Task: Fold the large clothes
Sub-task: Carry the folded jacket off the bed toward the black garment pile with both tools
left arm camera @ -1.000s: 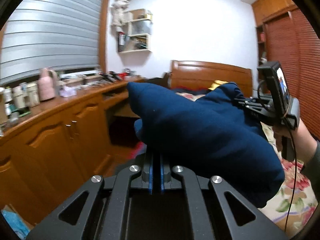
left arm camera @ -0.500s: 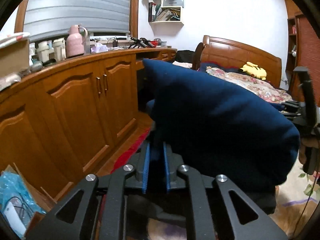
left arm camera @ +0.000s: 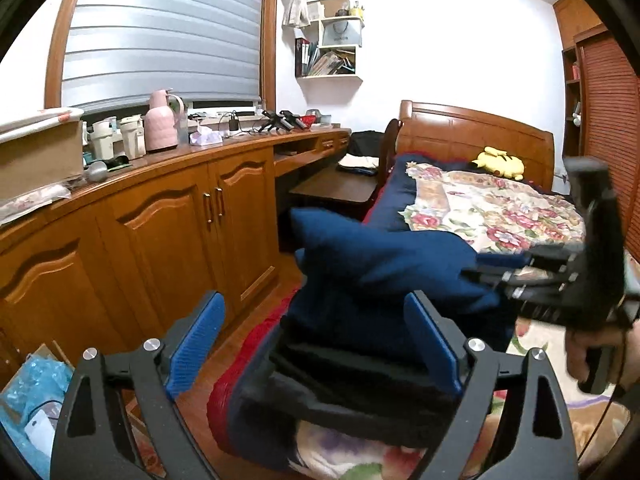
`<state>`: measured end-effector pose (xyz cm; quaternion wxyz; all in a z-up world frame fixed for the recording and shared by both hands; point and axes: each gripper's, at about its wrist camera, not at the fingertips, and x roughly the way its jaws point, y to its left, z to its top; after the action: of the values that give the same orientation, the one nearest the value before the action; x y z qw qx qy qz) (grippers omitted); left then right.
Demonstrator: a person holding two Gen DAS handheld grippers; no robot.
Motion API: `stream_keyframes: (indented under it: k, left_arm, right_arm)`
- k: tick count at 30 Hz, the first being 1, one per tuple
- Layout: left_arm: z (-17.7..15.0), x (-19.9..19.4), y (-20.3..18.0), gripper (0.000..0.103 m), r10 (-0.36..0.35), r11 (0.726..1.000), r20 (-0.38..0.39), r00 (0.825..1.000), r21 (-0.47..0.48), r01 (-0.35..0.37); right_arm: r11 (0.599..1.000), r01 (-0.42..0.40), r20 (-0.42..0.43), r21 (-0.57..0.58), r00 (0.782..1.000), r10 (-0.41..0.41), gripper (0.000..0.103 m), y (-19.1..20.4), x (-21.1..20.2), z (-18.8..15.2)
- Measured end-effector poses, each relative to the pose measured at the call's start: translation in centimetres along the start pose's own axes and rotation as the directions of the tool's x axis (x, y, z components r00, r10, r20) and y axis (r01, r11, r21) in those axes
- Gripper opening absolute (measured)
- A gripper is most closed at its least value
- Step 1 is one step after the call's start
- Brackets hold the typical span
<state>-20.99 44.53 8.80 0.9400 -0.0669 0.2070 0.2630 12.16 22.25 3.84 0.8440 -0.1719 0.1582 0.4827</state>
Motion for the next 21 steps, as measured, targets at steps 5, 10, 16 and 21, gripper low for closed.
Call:
stream_keyframes:
  k: [5, 10, 16, 21]
  left_arm:
    - [0.0, -0.6, 0.1, 0.093, -0.010, 1.000, -0.015, 1.000, -0.002, 0.010]
    - [0.1, -1.4, -0.8, 0.103, -0.021, 1.000, -0.015, 1.000, 0.011, 0.021]
    - [0.4, -2.3, -3.2, 0.103, -0.046, 0.998, -0.008, 0.999, 0.037, 0.046]
    - [0.1, -2.7, -5.7, 0.103, -0.069, 0.996, -0.003, 0.998, 0.062, 0.069]
  right_arm:
    - [0.999, -0.010, -0.021, 0.037, 1.000, 0.011, 0.038, -0.8, -0.3, -1.7]
    - [0.997, 0.035, 0.011, 0.062, 0.999, -0.035, 0.038, -0.3, -3.1, -0.4]
    - [0.997, 0.071, 0.038, 0.027, 0.997, -0.072, 0.038, 2.1, -6.1, -2.9]
    - [0.996, 0.086, 0.050, 0.036, 0.995, -0.087, 0.038, 2.6, -8.6, -5.3]
